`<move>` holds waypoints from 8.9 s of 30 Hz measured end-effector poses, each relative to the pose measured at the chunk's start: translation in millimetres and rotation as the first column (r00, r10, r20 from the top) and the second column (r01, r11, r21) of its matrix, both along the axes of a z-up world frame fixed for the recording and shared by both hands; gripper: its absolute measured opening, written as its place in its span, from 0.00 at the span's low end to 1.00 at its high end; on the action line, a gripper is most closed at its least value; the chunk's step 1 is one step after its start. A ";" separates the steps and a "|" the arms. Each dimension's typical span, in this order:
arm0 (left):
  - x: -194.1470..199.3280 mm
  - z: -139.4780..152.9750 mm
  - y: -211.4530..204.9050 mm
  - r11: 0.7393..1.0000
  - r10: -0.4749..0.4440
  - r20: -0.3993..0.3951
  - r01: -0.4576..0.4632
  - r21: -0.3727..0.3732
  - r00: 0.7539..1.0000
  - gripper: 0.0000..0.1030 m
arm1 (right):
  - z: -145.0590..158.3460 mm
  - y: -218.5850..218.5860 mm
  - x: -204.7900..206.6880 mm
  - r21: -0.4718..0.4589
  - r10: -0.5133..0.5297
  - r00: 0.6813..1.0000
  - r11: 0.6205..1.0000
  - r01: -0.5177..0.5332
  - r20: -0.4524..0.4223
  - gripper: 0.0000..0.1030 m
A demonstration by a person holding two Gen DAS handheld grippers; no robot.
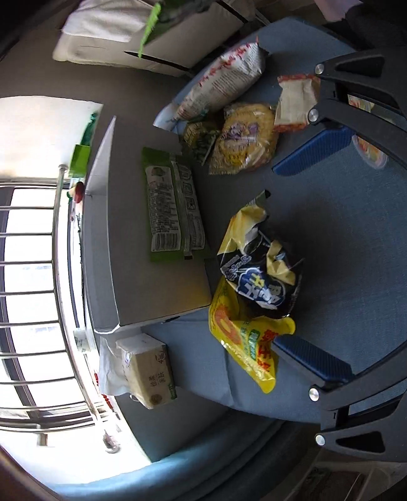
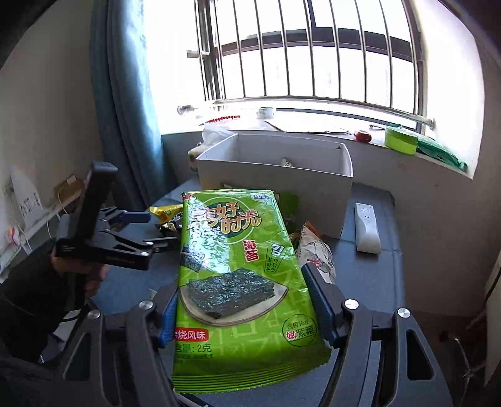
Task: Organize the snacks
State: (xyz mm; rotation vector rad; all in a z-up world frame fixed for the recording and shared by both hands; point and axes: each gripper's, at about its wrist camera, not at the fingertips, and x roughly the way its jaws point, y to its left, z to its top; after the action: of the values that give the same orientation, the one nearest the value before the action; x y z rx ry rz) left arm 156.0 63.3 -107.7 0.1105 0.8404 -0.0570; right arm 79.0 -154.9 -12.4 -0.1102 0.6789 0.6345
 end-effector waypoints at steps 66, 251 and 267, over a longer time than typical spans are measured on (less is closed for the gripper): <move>70.2 138.9 33.2 0.981 0.037 0.245 0.012 -0.196 0.969 1.00 | 60.1 23.0 198.2 0.165 -0.194 0.979 0.965 0.202 -0.063 1.00; -45.3 19.7 -28.2 0.994 -0.085 0.116 0.093 -0.065 0.990 1.00 | -101.6 41.2 156.5 -0.053 -0.134 0.951 0.991 0.124 -0.279 0.37; 83.6 -8.6 -113.0 0.777 -0.445 0.054 0.355 0.520 0.894 1.00 | -55.4 -56.8 64.4 0.094 -0.175 0.968 0.976 0.194 -0.182 0.37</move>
State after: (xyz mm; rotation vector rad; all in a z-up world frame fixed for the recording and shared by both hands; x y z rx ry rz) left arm 239.6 -49.8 -116.3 0.7822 0.6247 -0.2306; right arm 143.3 -211.7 -67.8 0.1119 0.8090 0.5038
